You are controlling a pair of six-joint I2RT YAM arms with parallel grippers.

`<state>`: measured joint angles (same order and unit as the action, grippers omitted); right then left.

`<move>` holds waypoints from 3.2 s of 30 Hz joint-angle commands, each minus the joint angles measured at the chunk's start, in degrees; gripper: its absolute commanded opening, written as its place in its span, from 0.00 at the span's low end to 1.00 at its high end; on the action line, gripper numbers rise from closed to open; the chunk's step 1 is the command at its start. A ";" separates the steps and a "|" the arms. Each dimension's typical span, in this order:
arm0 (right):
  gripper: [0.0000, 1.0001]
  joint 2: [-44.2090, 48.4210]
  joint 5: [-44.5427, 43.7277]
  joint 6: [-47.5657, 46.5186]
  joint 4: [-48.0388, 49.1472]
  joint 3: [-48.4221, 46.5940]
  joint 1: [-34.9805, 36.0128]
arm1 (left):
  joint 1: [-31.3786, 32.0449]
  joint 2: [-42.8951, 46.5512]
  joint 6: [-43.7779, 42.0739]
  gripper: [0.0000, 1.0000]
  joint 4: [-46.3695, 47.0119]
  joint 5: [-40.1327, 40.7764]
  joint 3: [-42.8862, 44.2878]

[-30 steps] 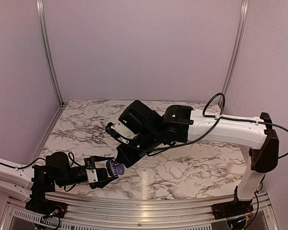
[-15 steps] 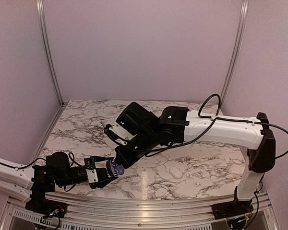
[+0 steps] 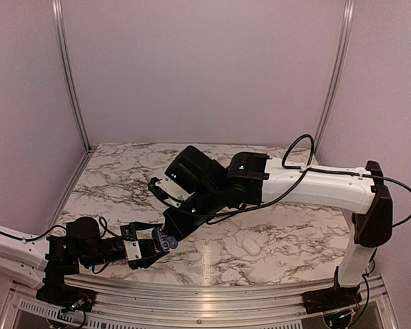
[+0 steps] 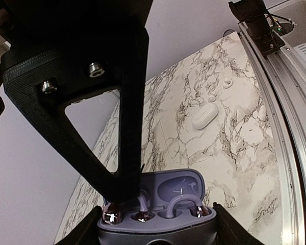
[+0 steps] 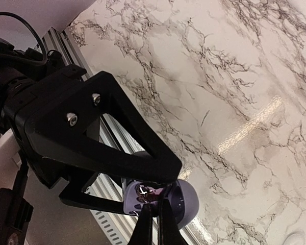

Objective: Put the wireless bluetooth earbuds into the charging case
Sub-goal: Insert the left earbud into the left side groove of the charging case, then close the charging case with the earbuds.

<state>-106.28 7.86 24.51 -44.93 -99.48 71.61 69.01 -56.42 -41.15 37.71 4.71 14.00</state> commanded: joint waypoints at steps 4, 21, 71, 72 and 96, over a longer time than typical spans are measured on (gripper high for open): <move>0.00 -0.59 1.74 1.41 2.55 -0.95 1.07 | 0.21 -0.62 0.65 0.22 0.61 1.61 2.35; 0.06 -0.57 2.37 1.65 4.26 0.87 1.09 | 0.20 0.96 0.98 0.21 0.56 1.52 1.91; 0.05 12.78 3.61 -0.28 24.24 20.27 1.10 | 0.24 2.84 1.56 0.20 0.61 0.31 1.31; 0.05 12.91 4.64 -0.14 24.58 20.29 1.20 | 0.24 2.75 1.51 0.20 0.56 0.41 1.37; 0.12 27.77 -24.69 6.01 16.90 30.93 0.76 | -12.30 -11.11 19.34 0.29 -7.54 3.54 12.31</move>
<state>-79.99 -9.74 27.73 -25.67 -72.62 73.12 61.30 -63.83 -29.76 33.67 8.75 22.57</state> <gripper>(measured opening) 0.112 0.650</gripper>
